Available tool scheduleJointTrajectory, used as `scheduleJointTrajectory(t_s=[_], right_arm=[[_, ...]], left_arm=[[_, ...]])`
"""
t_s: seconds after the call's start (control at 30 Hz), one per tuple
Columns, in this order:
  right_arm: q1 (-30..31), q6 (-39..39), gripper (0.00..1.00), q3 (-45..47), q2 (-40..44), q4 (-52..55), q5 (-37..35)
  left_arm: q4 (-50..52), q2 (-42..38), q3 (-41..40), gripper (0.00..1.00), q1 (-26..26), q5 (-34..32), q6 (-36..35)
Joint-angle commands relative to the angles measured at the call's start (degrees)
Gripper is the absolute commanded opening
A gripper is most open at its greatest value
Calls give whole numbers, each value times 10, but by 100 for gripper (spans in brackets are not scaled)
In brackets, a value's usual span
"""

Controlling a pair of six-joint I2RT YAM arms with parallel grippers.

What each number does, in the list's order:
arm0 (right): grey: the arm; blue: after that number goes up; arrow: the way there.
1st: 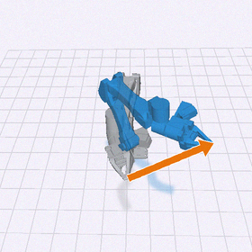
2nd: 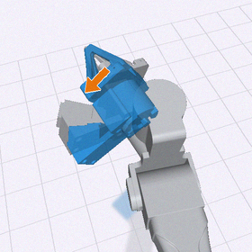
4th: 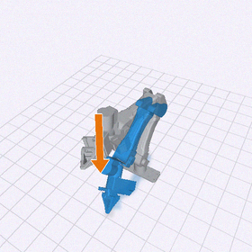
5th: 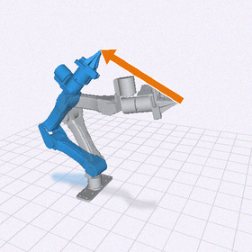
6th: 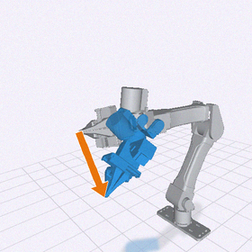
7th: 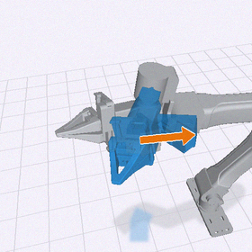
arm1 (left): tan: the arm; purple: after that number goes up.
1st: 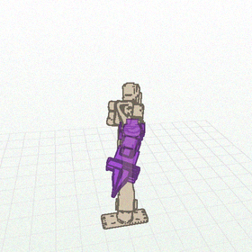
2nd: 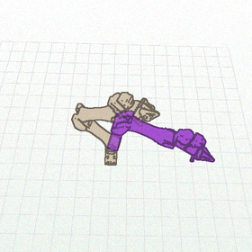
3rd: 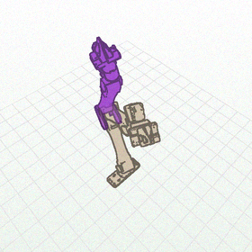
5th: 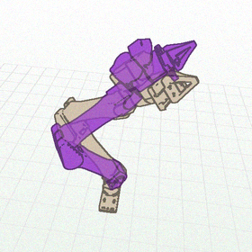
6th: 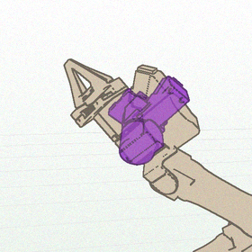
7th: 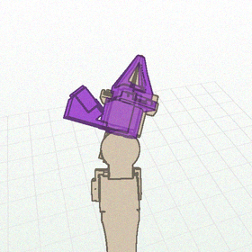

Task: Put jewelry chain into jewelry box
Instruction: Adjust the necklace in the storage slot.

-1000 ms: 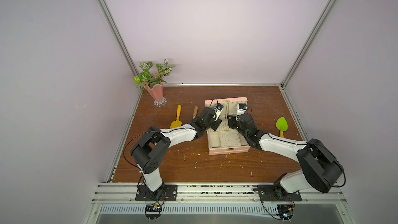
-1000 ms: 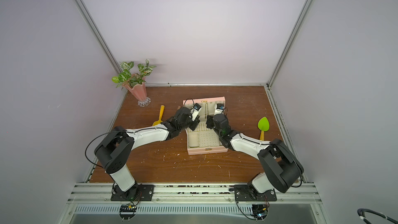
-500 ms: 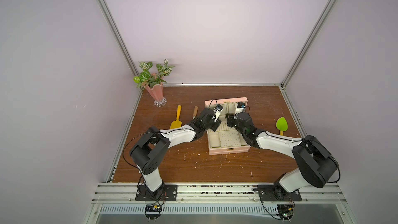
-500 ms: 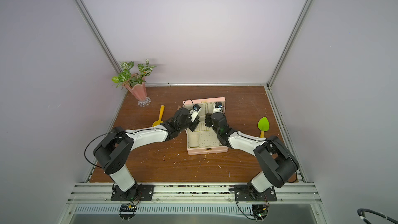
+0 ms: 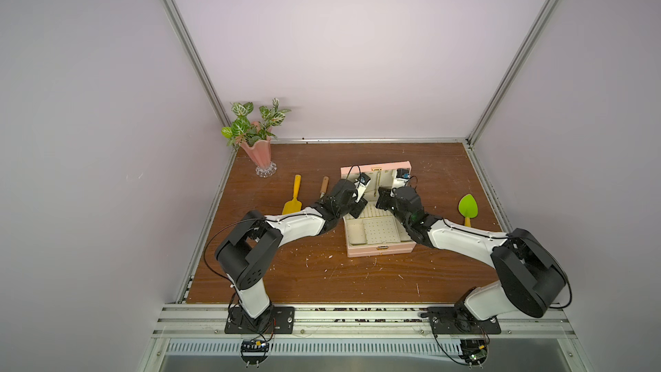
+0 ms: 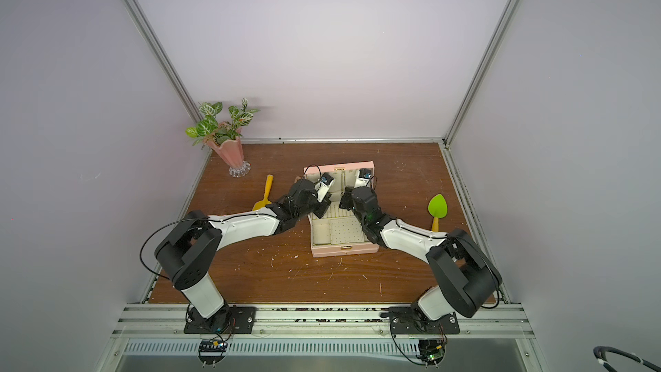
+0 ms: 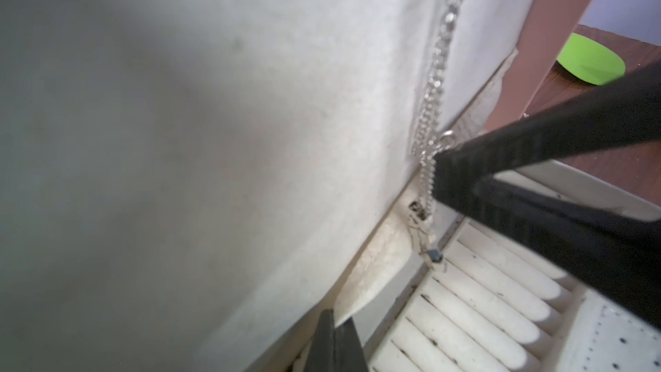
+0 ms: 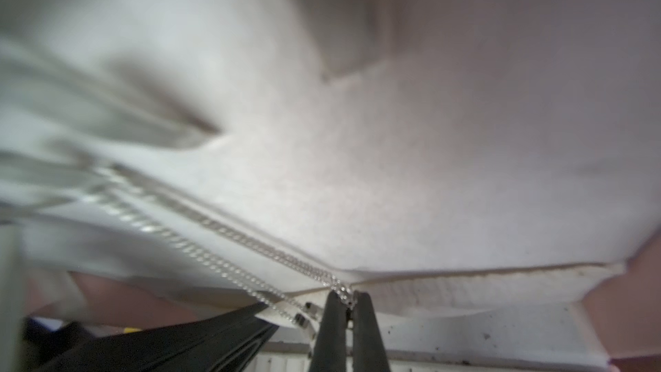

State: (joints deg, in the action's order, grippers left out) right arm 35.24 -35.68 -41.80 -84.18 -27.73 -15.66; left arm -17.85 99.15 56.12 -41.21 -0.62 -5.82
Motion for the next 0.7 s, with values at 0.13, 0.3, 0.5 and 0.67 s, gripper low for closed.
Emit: scheduleJointTrajectory(t_s=[0.13,0.3,0.5,0.67], right_arm=[[2,24,0,-18,30,-40,-9],[1,22,0,-21,29,-56,1],[2,23,0,-19,30,-70,3],[2,22,0,-23,27,-80,7]], left_arm=[[-32,-21,-2,1,3,39,10],[-32,-19,-3,1,3,44,9],[-33,-21,-5,1,3,47,5],[-37,-24,-9,1,3,57,-1]])
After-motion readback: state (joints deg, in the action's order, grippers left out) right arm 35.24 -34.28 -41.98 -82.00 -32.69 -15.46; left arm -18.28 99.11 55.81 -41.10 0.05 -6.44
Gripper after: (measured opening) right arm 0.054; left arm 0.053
